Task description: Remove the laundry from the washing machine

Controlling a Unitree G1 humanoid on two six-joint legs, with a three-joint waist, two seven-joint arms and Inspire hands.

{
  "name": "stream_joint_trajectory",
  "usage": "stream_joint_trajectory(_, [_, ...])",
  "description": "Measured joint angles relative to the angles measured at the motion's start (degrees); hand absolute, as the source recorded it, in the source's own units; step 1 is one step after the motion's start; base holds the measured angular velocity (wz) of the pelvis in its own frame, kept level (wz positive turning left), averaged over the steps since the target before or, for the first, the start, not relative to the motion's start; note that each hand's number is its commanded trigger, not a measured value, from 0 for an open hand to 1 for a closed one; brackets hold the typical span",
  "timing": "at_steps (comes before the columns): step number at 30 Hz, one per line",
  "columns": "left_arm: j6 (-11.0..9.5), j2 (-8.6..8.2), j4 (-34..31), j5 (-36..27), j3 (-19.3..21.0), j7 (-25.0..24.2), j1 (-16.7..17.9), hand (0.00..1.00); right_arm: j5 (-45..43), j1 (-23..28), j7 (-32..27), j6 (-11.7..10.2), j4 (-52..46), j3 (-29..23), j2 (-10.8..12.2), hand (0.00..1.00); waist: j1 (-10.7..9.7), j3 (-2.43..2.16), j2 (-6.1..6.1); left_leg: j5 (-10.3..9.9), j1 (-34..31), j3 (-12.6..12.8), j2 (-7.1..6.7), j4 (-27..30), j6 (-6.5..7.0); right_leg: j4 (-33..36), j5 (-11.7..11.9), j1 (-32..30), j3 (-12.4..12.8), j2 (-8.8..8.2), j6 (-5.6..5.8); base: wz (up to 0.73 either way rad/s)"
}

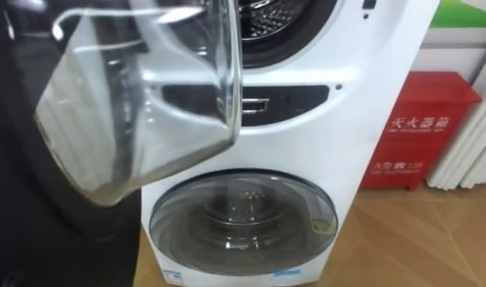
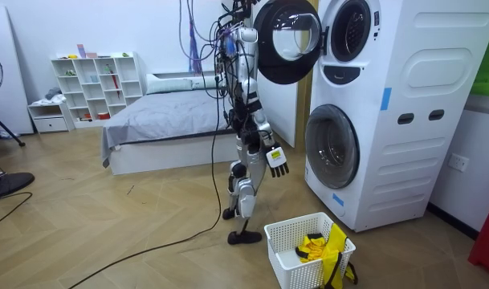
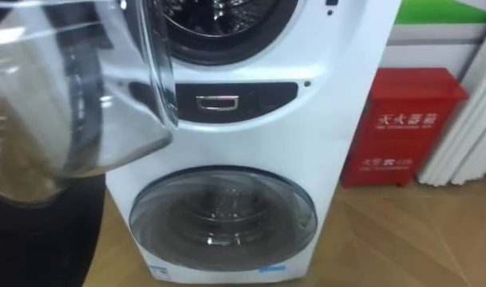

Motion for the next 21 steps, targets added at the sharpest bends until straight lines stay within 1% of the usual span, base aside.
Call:
stream_joint_trajectory(1, [0.2,-0.03,0.0,-0.9,1.3,0.3,0.0,0.00,-0.2,0.2,0.0,0.0,-0.1,-0.4,0.0,0.00,0.3,0.03,0.17,0.0,0.0,0.0,0.01,0.0,-0.01,0.0,0.0,0.2,0.0,0.01,0.00,0.00])
stream_joint_trajectory(2, [0.8,0.03,-0.1,-2.6,3.8,0.8,0.0,0.00,-0.8,0.3,0.0,0.2,-0.3,-1.3,0.0,0.00,0.4,0.02,0.46,0.0,0.1,-0.4,0.00,0.1,-0.03,0.0,0.0,0.6,-0.1,0.01,0.02,0.09])
stream_joint_trajectory(3, [1.1,0.09,-0.2,-5.2,5.9,1.9,0.0,0.00,-1.5,0.4,0.0,0.4,-0.5,-1.4,-0.1,0.00,0.6,-0.03,0.67,0.0,0.1,-0.7,-0.06,0.2,-0.07,-0.1,-0.1,0.5,0.0,0.01,0.07,0.09])
stream_joint_trajectory(4, [1.2,0.12,-0.3,-6.3,6.9,2.5,-0.1,0.00,-1.8,0.5,0.0,0.4,-0.6,-1.4,-0.2,0.00,0.8,-0.09,0.77,0.0,0.2,-0.8,-0.09,0.3,-0.08,-0.1,-0.2,0.5,0.0,-0.02,0.05,0.00])
stream_joint_trajectory(5, [1.5,0.16,-1.4,-8.4,9.2,3.6,-0.2,0.00,-2.1,1.0,0.0,0.5,-1.2,-1.5,-0.3,0.00,1.5,-0.21,0.89,0.0,0.2,-0.8,-0.14,0.3,-0.08,-0.1,-0.3,0.6,-0.2,-0.11,-0.09,0.00])
stream_joint_trajectory(6, [1.5,0.29,-2.6,-9.3,11.4,4.8,-0.3,0.00,-2.3,1.5,0.0,0.6,-1.5,-2.0,-0.3,0.00,2.0,-0.27,0.90,0.0,0.5,-0.8,-0.15,0.4,-0.09,-0.1,-0.5,0.8,-0.2,-0.12,-0.15,0.00])
stream_joint_trajectory(7, [1.5,0.48,-3.1,-9.8,12.4,5.5,-0.4,0.00,-2.7,1.5,0.0,0.7,-1.5,-2.4,-0.3,0.00,2.1,-0.23,1.06,0.0,0.6,-0.8,-0.15,0.5,-0.11,-0.1,-0.5,0.9,-0.2,-0.12,-0.19,0.00])
stream_joint_trajectory(8, [1.7,0.93,-4.7,-10.0,14.4,7.1,-0.6,0.00,-3.3,1.6,0.0,0.8,-1.7,-3.1,-0.3,0.00,2.2,-0.43,1.23,0.0,0.6,-0.8,-0.15,0.6,-0.14,0.0,-0.6,0.9,-0.2,-0.12,-0.23,0.00])
stream_joint_trajectory(9, [1.9,1.38,-8.0,-11.3,16.0,9.1,-0.8,0.00,-3.6,2.2,-0.2,1.4,-3.2,-3.7,-0.3,0.00,2.4,-0.53,1.26,0.0,0.6,-0.9,-0.16,0.6,-0.17,0.0,-0.6,0.9,-0.3,-0.13,-0.24,0.05])
stream_joint_trajectory(10, [1.9,1.72,-9.9,-12.0,16.4,10.1,-0.9,0.00,-3.9,2.6,-0.5,1.6,-4.1,-3.8,-0.3,0.00,2.5,-0.54,1.25,0.0,0.5,-1.1,-0.19,0.7,-0.18,0.0,-0.6,0.9,-0.5,-0.14,-0.24,0.08])
stream_joint_trajectory(11, [1.9,2.81,-13.0,-12.4,16.9,12.0,-1.6,0.00,-4.9,2.9,-0.8,1.9,-5.0,-4.3,-0.3,0.00,2.7,-0.58,1.31,0.0,0.4,-1.3,-0.23,0.8,-0.19,0.0,-0.6,0.9,-0.7,-0.16,-0.24,0.07])
stream_joint_trajectory(12, [1.9,3.57,-16.1,-12.2,18.1,14.0,-3.3,0.00,-6.6,2.9,-1.2,1.9,-5.1,-5.3,-0.3,0.00,3.1,-0.60,1.33,0.1,0.3,-1.4,-0.26,0.7,-0.18,0.1,-0.6,0.9,-0.7,-0.17,-0.24,0.09])
stream_joint_trajectory(13, [1.9,3.98,-18.3,-12.2,18.2,15.1,-3.7,0.00,-6.8,2.9,-1.3,1.9,-5.3,-5.8,-0.2,0.00,3.1,-0.65,1.35,0.1,0.1,-1.7,-0.30,0.8,-0.18,0.1,-0.6,1.0,-0.9,-0.20,-0.24,0.12])
stream_joint_trajectory(15, [1.9,5.08,-32.0,-11.9,17.6,19.2,-4.4,0.00,-6.8,3.7,-2.5,1.9,-7.1,-5.8,-0.1,0.00,3.2,-0.70,1.31,0.1,0.0,-2.3,-0.38,0.9,-0.17,0.1,-0.6,0.9,-1.7,-0.29,-0.23,0.15])
stream_joint_trajectory(16, [1.8,5.24,-35.8,-11.7,17.3,20.1,-4.4,0.00,-6.7,3.8,-2.7,1.9,-7.3,-5.8,-0.1,0.00,3.3,-0.70,1.30,0.1,0.0,-2.4,-0.41,0.9,-0.17,0.1,-0.6,0.9,-1.8,-0.30,-0.23,0.10])
stream_joint_trajectory(17, [1.6,5.32,-43.4,-9.9,17.3,21.3,-4.6,0.00,-6.9,3.9,-3.1,1.9,-7.4,-5.8,0.0,0.00,3.4,-0.73,1.35,0.1,-0.1,-2.8,-0.46,0.9,-0.16,0.2,-0.6,0.9,-2.1,-0.32,-0.23,0.13])
stream_joint_trajectory(18, [1.2,5.34,-50.0,-7.4,17.0,22.4,-5.0,0.00,-6.9,4.0,-3.5,1.9,-7.5,-5.8,0.2,0.00,3.2,-0.92,1.11,0.1,-0.2,-3.2,-0.57,0.7,-0.16,0.2,-0.6,0.9,-2.4,-0.39,-0.22,0.13])
stream_joint_trajectory(19, [1.2,5.30,-53.3,-5.8,16.6,23.0,-5.2,0.00,-6.8,4.1,-3.7,1.9,-7.5,-5.8,0.3,0.00,3.2,-0.91,1.18,0.1,-0.2,-3.3,-0.59,0.6,-0.15,0.1,-0.6,1.0,-2.5,-0.42,-0.22,0.10])
stream_joint_trajectory(20, [1.1,5.23,-59.8,-2.8,15.6,23.8,-5.3,0.00,-6.8,4.5,-3.8,2.0,-7.8,-5.8,0.4,0.00,3.3,-0.86,1.20,0.1,-0.2,-3.3,-0.65,0.5,-0.11,0.1,-0.6,1.2,-2.7,-0.49,-0.22,0.07])
stream_joint_trajectory(21, [1.1,4.96,-64.9,-0.1,14.9,23.9,-5.7,0.00,-6.8,4.5,-3.8,2.2,-7.7,-5.8,0.6,0.00,3.0,-0.63,1.42,0.1,-0.2,-3.8,-0.81,0.6,-0.07,0.0,-0.6,1.6,-3.2,-0.62,-0.17,0.10])
